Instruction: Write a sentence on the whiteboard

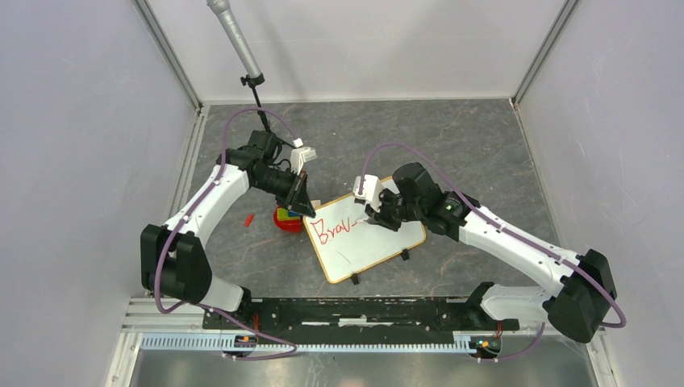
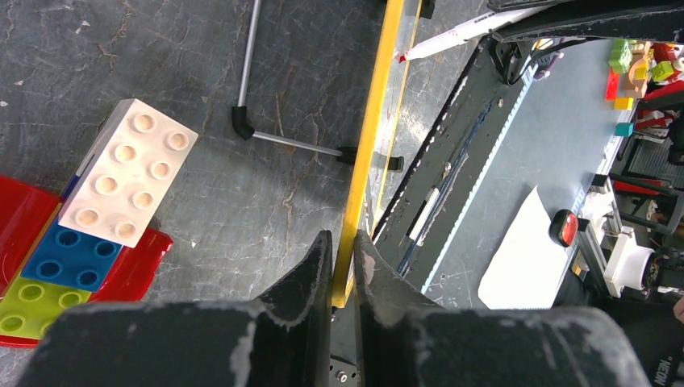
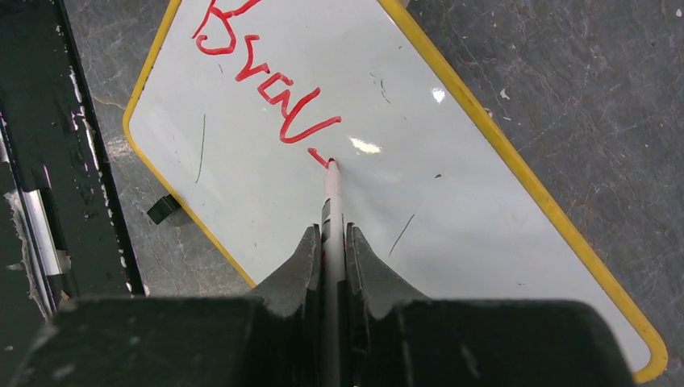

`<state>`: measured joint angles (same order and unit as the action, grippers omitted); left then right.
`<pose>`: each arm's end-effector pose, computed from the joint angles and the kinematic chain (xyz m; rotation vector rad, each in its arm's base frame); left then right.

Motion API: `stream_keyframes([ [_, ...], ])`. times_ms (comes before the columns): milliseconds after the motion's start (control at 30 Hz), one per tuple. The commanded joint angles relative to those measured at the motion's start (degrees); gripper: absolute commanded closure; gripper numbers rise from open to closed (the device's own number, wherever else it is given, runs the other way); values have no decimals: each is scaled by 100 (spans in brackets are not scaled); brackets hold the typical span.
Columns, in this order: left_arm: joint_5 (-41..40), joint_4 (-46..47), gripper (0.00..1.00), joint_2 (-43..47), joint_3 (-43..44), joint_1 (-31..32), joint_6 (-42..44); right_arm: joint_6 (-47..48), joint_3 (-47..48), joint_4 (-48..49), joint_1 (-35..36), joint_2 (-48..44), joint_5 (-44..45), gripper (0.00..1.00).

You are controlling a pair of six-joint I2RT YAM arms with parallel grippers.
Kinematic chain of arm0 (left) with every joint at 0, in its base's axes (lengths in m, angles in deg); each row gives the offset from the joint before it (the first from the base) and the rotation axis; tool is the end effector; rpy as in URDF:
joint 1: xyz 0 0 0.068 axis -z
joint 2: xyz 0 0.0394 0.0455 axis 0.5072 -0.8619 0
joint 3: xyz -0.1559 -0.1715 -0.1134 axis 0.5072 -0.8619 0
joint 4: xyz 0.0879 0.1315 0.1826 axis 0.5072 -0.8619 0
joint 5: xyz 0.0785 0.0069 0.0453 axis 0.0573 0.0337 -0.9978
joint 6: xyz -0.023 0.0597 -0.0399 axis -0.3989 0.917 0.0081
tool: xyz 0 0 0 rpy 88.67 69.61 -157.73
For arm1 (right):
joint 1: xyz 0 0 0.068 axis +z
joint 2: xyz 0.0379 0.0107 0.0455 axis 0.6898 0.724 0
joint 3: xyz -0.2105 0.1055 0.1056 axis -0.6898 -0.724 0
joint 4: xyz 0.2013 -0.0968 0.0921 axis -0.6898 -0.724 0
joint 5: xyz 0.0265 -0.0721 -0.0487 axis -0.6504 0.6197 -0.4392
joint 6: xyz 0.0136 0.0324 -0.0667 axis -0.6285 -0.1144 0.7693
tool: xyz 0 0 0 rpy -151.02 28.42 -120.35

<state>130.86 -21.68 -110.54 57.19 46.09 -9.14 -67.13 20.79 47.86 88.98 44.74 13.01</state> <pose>0.2382 -0.1155 0.2448 0.8693 2.4527 -1.1532 0.1750 0.2052 0.2584 -1.3986 1.8185 0.5785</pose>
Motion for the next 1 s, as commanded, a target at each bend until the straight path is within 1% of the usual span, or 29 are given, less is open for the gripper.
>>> stream_keyframes([
  [0, -89, 23, 98, 105, -3, -1, -63, 8, 302, 286, -50, 94, 113, 100],
  [200, -81, 22, 98, 74, 15, 0, -61, 8, 278, 278, 14, 113, 77, 100],
  [500, -90, 22, 98, 105, 6, 0, -65, -45, 37, 368, 216, 135, 74, 100],
  [700, -99, 23, 98, 103, -3, -6, -54, -45, -124, 335, 229, 63, 97, 100],
  [933, -109, 20, 98, 88, -2, 2, -59, -19, -352, 254, 226, -103, 149, 100],
  [967, -100, 18, 98, 95, -3, 1, -55, -3, -371, 246, 227, -546, 169, 98],
])
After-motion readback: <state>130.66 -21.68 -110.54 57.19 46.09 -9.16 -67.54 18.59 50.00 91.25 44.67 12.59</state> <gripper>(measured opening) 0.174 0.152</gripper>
